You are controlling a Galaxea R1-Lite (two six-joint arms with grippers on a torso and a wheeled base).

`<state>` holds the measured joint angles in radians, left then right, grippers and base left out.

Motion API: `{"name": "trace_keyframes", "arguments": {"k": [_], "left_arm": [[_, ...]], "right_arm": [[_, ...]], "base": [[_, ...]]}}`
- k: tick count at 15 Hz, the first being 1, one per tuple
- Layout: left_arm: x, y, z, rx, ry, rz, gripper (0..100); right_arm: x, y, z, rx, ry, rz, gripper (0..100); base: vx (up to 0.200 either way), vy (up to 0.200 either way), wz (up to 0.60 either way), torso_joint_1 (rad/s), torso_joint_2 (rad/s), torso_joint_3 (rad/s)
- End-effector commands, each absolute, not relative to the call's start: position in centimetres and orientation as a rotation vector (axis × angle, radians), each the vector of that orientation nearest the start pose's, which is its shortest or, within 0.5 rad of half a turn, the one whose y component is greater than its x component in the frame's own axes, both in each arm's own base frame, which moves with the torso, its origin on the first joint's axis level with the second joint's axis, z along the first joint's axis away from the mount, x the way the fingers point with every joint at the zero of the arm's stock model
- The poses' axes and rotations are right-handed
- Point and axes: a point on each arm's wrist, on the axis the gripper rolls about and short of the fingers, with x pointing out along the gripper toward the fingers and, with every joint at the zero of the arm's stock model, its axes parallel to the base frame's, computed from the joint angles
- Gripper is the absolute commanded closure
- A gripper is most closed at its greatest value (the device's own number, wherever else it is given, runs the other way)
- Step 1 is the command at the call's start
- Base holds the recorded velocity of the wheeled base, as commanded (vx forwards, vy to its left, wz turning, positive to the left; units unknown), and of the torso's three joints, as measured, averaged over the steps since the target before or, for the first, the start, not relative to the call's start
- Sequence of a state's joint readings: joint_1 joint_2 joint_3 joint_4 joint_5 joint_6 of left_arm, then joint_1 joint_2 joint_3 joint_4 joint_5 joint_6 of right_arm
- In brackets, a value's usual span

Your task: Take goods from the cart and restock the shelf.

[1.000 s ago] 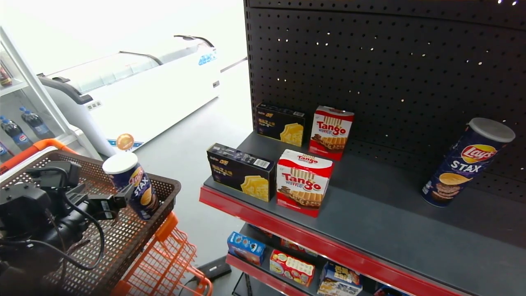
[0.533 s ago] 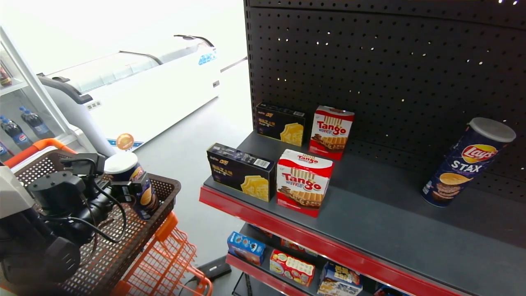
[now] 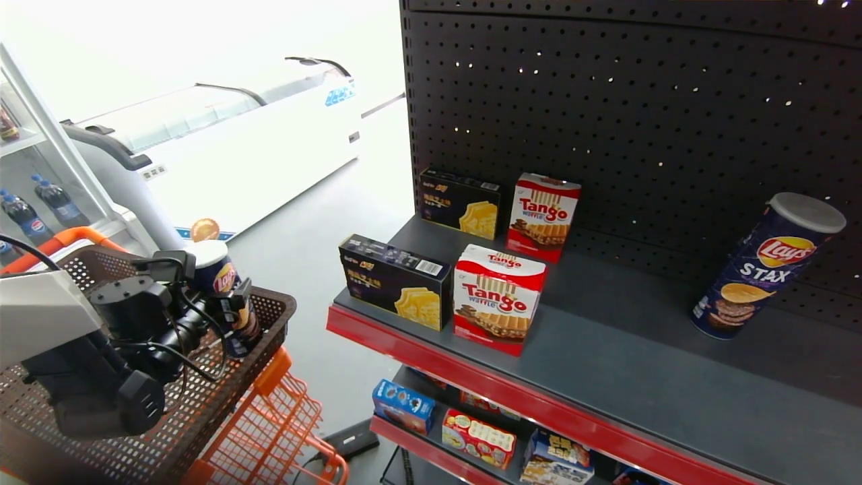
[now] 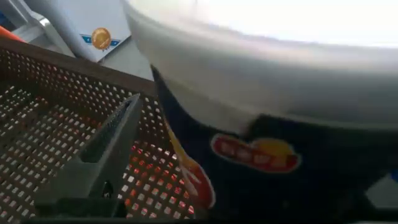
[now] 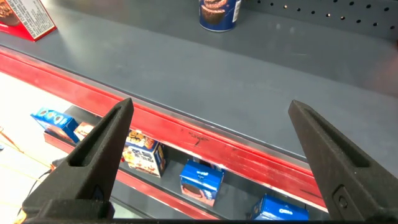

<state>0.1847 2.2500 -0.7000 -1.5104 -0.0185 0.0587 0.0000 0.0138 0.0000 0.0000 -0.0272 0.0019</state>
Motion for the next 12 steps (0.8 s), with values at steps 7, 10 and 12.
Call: {"name": "trace_keyframes", "arguments": {"k": [7,10,12], "left_arm": [[37.3,4.9,8.3,0.062,0.001,0.12,100],[35.6,4.4,15.5,0.073,-0.147,0.103,100],[34.7,4.0,18.1,0.076,-0.195,0.075,100]], "right_arm": [[-2.2,-0.1,7.6,0.001,0.015,-0.028,0],[-2.2,-0.1,7.6,0.001,0.014,-0.028,0],[-2.2,-0.1,7.6,0.001,0.014,-0.028,0]], "base": [[0.0,0.0,0.0,0.0,0.0,0.0],[0.0,0.0,0.0,0.0,0.0,0.0],[0.0,0.0,0.0,0.0,0.0,0.0]]}}
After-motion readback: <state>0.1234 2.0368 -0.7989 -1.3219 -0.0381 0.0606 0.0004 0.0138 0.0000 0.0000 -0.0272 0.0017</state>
